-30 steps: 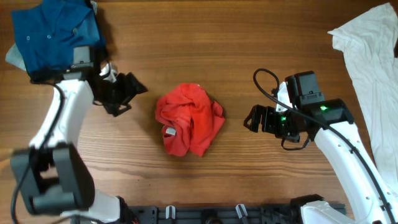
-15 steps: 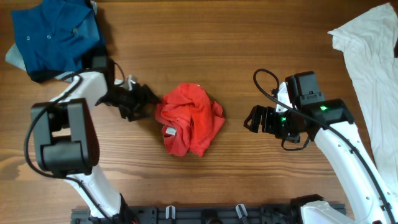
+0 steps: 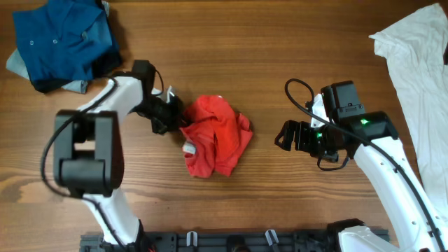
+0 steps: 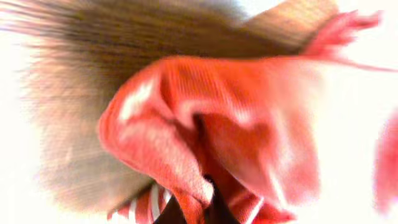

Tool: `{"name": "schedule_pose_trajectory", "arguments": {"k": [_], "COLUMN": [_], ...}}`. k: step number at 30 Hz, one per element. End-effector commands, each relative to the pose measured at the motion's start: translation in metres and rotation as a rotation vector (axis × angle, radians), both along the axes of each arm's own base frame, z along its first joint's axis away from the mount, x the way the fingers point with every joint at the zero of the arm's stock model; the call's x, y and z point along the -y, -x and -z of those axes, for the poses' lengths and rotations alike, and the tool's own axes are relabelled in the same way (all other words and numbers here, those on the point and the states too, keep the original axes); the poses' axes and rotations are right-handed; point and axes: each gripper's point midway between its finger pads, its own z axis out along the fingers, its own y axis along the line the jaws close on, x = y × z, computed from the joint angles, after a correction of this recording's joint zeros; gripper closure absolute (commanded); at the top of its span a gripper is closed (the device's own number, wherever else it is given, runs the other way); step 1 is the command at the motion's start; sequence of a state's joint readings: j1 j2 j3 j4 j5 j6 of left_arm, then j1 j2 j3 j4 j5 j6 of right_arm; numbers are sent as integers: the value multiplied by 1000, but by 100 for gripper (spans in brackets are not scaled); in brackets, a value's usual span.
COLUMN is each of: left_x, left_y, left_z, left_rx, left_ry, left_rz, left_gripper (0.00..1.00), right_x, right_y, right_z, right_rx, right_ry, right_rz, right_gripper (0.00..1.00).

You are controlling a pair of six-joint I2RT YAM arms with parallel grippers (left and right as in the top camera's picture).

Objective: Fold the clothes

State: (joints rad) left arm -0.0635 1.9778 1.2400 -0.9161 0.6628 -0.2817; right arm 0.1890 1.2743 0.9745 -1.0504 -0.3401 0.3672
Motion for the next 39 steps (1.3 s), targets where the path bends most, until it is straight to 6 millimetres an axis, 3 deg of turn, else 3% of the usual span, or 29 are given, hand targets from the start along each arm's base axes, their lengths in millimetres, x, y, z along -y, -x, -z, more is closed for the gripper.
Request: {"name": "schedule_pose_trajectory", "arguments": {"k": [1, 4, 8, 15, 22, 24, 27, 32, 35, 39], "left_x": [-3, 3, 27, 88, 130, 139, 160, 173, 176, 167], "left_y": [-18, 0, 26, 64, 72, 79, 92, 85, 75, 52], "left_z": [-73, -102, -111, -86, -51, -42, -38, -44, -68, -108], "left_rx": [213, 218, 209, 190, 188, 178, 199, 258, 330, 427], "left_ry": [8, 3, -15, -119, -164, -166, -150, -112, -62, -33], "left_rz": [-11, -16, 77, 302, 373, 406, 472, 482, 509, 445], "left_gripper": [96, 96, 96, 86, 78, 58, 44, 46, 49, 39], "right_x": [-2, -2, -3, -3, -2, -2, -2, -2, -2, -2], "right_y": [2, 1, 0, 0, 2, 2, 2, 2, 2, 2], "right_z": [0, 0, 0, 0, 0, 0, 0, 0, 0, 0], "right_rx": [2, 6, 12, 8, -9, -9, -7, -10, -9, -8], "right_ry": [-10, -11, -12, -14, -14, -14, -15, -15, -15, -14], "right_rz": [-26, -25, -25, -18, -3, -2, -1, -2, -2, -3], "right_gripper": [0, 1, 1, 1, 1, 1, 1, 1, 1, 1]}}
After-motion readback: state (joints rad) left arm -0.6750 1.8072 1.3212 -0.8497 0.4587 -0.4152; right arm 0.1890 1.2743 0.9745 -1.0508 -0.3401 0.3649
